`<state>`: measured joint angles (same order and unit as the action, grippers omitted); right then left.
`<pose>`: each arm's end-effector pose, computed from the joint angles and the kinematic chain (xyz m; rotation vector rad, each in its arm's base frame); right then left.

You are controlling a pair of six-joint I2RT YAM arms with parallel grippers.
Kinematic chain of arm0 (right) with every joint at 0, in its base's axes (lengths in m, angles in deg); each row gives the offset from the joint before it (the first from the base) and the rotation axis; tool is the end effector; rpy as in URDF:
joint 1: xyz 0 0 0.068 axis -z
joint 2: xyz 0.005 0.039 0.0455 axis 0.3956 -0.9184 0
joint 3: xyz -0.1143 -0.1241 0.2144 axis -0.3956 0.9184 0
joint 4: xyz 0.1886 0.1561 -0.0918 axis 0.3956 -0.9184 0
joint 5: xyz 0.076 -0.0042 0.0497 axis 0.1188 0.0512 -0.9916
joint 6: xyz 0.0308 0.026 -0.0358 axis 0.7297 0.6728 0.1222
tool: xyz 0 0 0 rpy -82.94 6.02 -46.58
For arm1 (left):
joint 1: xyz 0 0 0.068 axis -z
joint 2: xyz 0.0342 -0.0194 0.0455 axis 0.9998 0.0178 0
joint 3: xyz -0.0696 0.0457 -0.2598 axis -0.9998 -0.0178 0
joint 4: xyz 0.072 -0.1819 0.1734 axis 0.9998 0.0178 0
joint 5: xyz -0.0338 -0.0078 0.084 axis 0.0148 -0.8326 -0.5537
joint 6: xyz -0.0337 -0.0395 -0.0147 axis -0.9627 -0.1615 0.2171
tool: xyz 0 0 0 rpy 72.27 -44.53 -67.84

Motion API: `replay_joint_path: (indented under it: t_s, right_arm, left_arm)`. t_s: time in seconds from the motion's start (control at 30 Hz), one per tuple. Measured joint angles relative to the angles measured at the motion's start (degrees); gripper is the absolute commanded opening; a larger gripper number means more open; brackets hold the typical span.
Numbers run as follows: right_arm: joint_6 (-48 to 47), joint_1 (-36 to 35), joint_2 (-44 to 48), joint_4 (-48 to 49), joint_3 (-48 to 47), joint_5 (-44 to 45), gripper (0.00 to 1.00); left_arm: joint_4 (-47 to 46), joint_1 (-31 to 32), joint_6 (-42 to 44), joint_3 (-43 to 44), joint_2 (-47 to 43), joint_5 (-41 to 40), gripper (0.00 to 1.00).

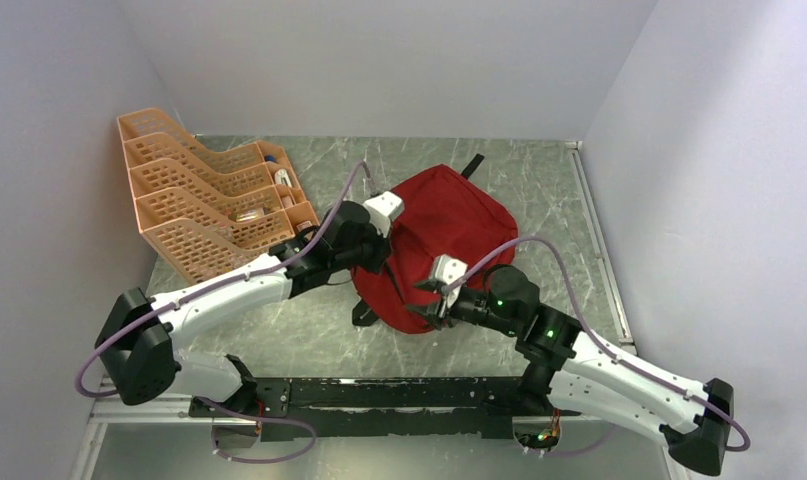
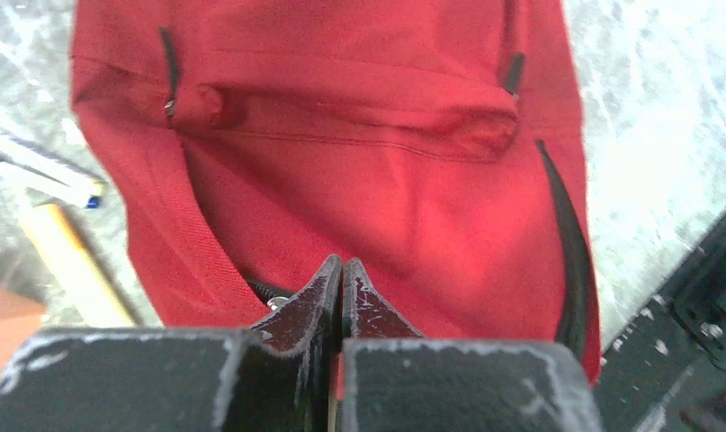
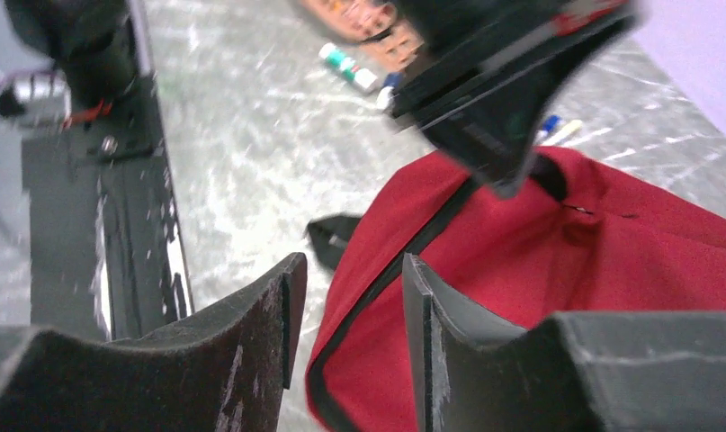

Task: Pack the student bag
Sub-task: Zip the student bag at the center of the board.

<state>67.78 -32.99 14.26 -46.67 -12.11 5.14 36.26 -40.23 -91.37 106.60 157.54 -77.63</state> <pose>0.0900 0.1503 0.2813 -1.2058 1.4059 0.7460 0.2044 -0.2307 0.2824 0.6731 2.0532 -0.5652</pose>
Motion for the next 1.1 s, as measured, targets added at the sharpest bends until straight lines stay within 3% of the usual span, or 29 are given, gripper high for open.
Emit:
replay_joint_path:
  t_s: [0.13,0.27,0.4,0.6,0.83,1.1]
  right_arm:
    - [7.39,-0.02,2.82,2.56,-0.04,8.31,0.48]
    - [14.86,-0.02,5.05,1.27,-0.55,16.28,0.36]
    - [19.78,-0.02,7.61,-3.02,-0.79,20.17,0.34]
    - [22.29,-0.02,11.23,-8.07,-1.40,20.79,0.53]
    - [19.85,-0.02,1.38,-11.61,-4.48,17.49,0.58]
    - [15.89,-0.02,-9.31,-7.43,-3.50,14.53,0.58]
  left_arm:
    - [-0.04,4.24,-1.18,-0.28,-0.63,0.55,0.05]
    - [-0.20,8.37,-2.69,-0.24,-0.63,1.27,0.05]
    - [-0.46,11.02,-3.93,0.66,-0.02,1.99,0.05]
    - [-1.49,12.11,-7.48,1.20,1.33,0.28,0.05]
    - [-1.62,10.82,-12.90,0.13,1.07,-5.73,0.05]
    - [-1.68,9.11,-15.30,-1.86,0.44,-6.67,0.05]
